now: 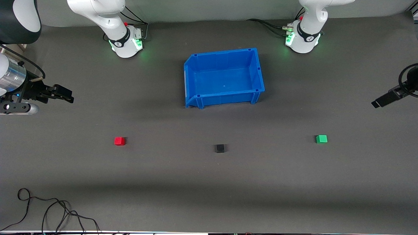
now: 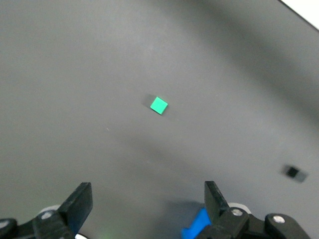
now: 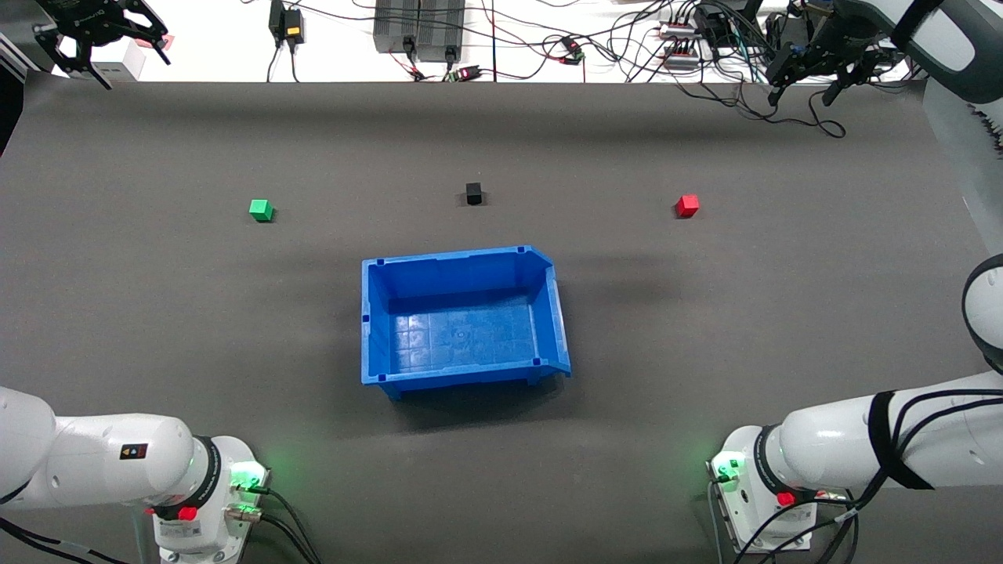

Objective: Attach green and red cubes to black cube
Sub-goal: 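Reach the right gripper to the red cube while the left gripper reaches the green cube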

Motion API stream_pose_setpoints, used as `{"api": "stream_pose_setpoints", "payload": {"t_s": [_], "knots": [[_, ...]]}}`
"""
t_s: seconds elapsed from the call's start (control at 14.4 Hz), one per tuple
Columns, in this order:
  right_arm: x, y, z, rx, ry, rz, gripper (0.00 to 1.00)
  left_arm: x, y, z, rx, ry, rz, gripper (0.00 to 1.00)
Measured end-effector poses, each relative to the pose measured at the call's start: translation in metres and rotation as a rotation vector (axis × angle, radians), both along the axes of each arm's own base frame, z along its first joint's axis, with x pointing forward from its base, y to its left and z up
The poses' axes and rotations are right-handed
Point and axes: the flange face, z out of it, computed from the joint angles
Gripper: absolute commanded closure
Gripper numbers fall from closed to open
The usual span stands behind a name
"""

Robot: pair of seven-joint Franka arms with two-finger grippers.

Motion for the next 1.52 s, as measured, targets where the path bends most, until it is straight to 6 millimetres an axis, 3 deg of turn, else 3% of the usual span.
{"api": "stream_pose_setpoints", "payload": {"t_s": [0.21,0.35,0.69,0.97,1.18,1.52], "knots": [[0.008,0.0,-0.007,0.01,-0.022,-0.003,0.0,0.003,0.027,-0.007,-0.101,0.035,0.3,0.0],[0.018,0.001,-0.026,0.013,-0.022,-0.003,0.0,0.007,0.031,-0.012,-0.118,0.048,0.439,0.0],[0.046,0.001,-0.108,0.014,0.0,-0.003,0.0,0.023,0.029,-0.029,-0.167,0.116,0.831,0.0],[0.056,0.001,-0.172,0.015,0.0,-0.004,0.0,0.029,0.04,-0.048,-0.209,0.178,0.937,0.0],[0.056,0.001,-0.226,0.015,-0.01,-0.004,0.0,0.035,0.063,-0.086,-0.248,0.241,0.929,0.0],[0.058,0.008,-0.31,0.016,-0.012,0.008,0.0,0.045,0.083,-0.173,-0.344,0.28,0.923,0.0]]}}
